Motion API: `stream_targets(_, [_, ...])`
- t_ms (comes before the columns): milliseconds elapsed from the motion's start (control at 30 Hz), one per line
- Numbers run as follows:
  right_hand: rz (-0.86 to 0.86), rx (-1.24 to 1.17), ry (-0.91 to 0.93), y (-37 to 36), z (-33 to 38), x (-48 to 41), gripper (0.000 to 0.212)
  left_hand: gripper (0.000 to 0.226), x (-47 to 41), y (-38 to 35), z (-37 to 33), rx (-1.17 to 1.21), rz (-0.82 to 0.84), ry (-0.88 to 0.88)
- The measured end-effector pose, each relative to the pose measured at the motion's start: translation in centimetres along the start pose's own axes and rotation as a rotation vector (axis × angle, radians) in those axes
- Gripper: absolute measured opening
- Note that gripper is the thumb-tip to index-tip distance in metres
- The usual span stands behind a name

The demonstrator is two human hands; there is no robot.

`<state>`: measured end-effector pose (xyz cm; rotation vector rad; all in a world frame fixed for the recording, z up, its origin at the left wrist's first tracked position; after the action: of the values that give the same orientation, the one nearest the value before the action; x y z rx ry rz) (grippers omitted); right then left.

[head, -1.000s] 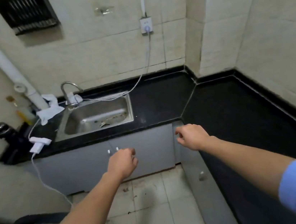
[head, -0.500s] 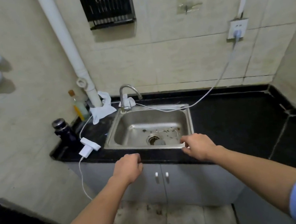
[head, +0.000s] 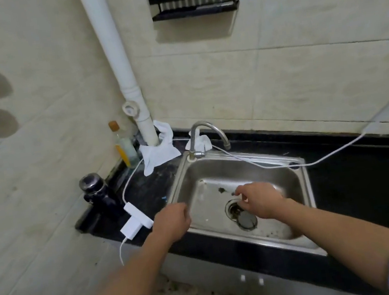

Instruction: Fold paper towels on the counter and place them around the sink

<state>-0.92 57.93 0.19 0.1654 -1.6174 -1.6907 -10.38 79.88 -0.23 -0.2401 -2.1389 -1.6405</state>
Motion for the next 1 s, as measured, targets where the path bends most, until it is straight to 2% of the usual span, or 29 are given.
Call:
stream_targets(300, [0.114,-0.059,0.118,2.6,1.4,-14.9,0.038,0.015,-9.7,4.7,7.7,0.121,0.011,0.148])
stream_targets(567, [0.166,-0.099,0.081,2.0,2.0,-22.0,0.037,0.018,-20.3,5.8,13.5,0.145,0.103,0.173])
stream_targets(800, [0.236,-0.205,-0.092,-1.2,1.9,-25.9,0.036,0.035,-31.5,6.7,18.9,0.192,0.043,0.152])
stream_targets(1000, [0.308,-0.247,-0.191,-4.2,2.2,-27.2,0.036,0.059,-37.4,6.0,20.7,0.158,0.113,0.244])
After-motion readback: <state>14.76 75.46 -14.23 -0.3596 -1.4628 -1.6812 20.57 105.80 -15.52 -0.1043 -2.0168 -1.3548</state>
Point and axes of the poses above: each hand's wrist, its own x-axis away from the middle knuckle, its own y-axis out of the back of the hand, z = x × y, the point moved 5 cm from there along -x, towards the middle knuckle, and after that the axes turned 15 degrees about z, right-handed, at the moved point
